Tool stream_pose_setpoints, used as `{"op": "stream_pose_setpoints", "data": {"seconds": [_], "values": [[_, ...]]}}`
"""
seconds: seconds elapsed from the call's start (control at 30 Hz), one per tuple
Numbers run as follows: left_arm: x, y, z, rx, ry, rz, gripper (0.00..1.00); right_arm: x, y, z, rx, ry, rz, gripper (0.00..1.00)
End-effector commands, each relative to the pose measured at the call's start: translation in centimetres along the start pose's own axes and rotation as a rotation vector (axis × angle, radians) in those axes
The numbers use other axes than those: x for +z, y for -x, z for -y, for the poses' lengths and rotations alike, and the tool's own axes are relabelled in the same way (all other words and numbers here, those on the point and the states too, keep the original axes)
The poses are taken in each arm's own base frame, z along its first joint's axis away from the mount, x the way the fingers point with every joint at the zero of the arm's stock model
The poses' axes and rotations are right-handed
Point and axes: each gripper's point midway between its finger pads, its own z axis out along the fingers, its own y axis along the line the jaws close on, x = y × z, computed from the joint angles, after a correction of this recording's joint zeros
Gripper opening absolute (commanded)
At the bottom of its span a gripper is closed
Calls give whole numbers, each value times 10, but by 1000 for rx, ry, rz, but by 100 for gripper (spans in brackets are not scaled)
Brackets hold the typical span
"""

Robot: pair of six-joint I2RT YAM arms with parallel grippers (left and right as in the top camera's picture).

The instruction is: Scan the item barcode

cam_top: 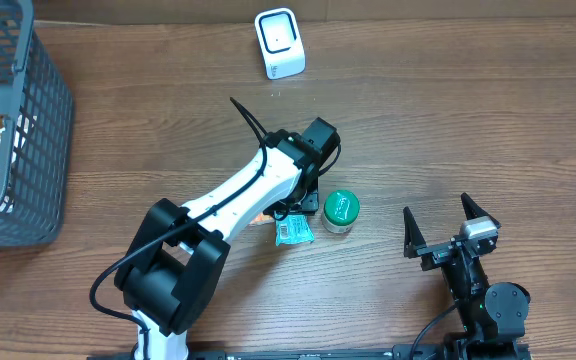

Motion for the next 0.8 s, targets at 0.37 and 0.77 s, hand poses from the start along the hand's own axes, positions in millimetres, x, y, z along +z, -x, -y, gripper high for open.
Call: {"op": "stream_pose_setpoints", "data": {"seconds": [0.37,0.77], "values": [[-37,43,-79,-102,119,-4,37,0,-2,-1,-5,3,3,100],[19,16,-122,-129,170,-104,17,0,-2,-1,-5,3,3,100]]}}
